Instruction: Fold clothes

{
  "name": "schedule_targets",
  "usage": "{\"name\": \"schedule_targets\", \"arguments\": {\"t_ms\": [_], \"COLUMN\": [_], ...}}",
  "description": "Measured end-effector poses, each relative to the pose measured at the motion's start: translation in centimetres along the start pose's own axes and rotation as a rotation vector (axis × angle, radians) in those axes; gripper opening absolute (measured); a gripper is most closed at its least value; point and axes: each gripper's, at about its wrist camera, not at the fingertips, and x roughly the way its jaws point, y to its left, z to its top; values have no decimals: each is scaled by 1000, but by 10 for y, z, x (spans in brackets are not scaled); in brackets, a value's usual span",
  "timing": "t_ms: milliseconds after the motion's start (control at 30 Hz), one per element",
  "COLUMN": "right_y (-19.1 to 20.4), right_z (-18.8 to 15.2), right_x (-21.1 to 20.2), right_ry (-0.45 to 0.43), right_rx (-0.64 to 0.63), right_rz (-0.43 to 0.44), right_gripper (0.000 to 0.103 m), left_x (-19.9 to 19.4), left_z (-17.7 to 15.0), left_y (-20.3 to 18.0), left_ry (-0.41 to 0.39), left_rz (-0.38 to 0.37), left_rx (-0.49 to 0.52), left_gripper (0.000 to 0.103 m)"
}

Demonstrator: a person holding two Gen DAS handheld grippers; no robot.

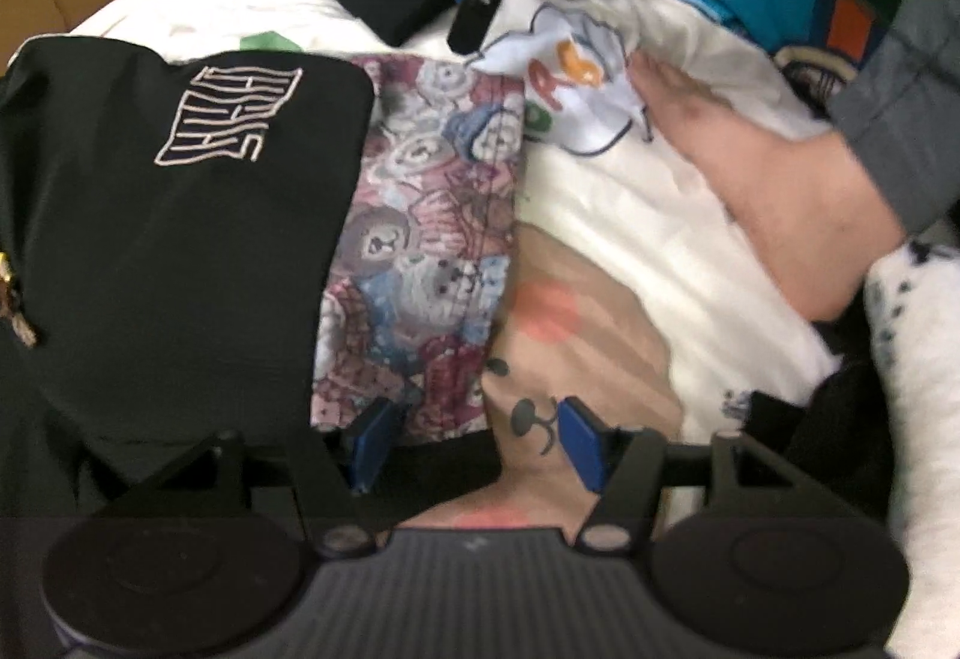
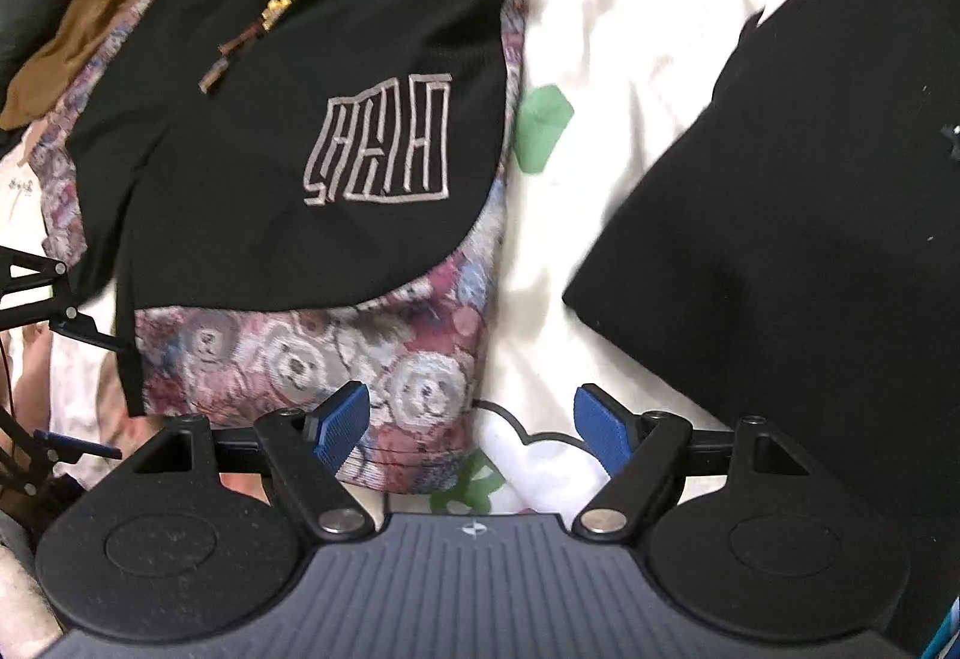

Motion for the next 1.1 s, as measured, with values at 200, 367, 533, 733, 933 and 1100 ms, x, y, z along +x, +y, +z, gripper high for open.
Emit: {"name": "schedule_targets", "arguments": {"t_ms": [200,367,533,733,933,1100], "right_y": [-2,4,3,-4,-7,-5], "right_z": [0,0,3,4,5,11], "right_x": [9,16,12,14,22,27], "right_ry": [14,23,-4,-6,-2,-9], "right_rx": [30,14,28,47,137,188], "right_rz": [17,27,45,60,123,194], "right_gripper": [79,79,79,79,79,79], "left_x": [8,-16,-50,-67,-81,-88], "left_z": [-5,-4,-18,-33,-44,-53], "left_y": [22,70,127,158,181,194], "left_ry": [17,-21,-86,-125,-152,-163], "left_rz": [11,-26,15,57,115,165], "left_rx": [-36,-200,-401,-507,-582,-624], "left_gripper": [17,5,4,4,4,4]}}
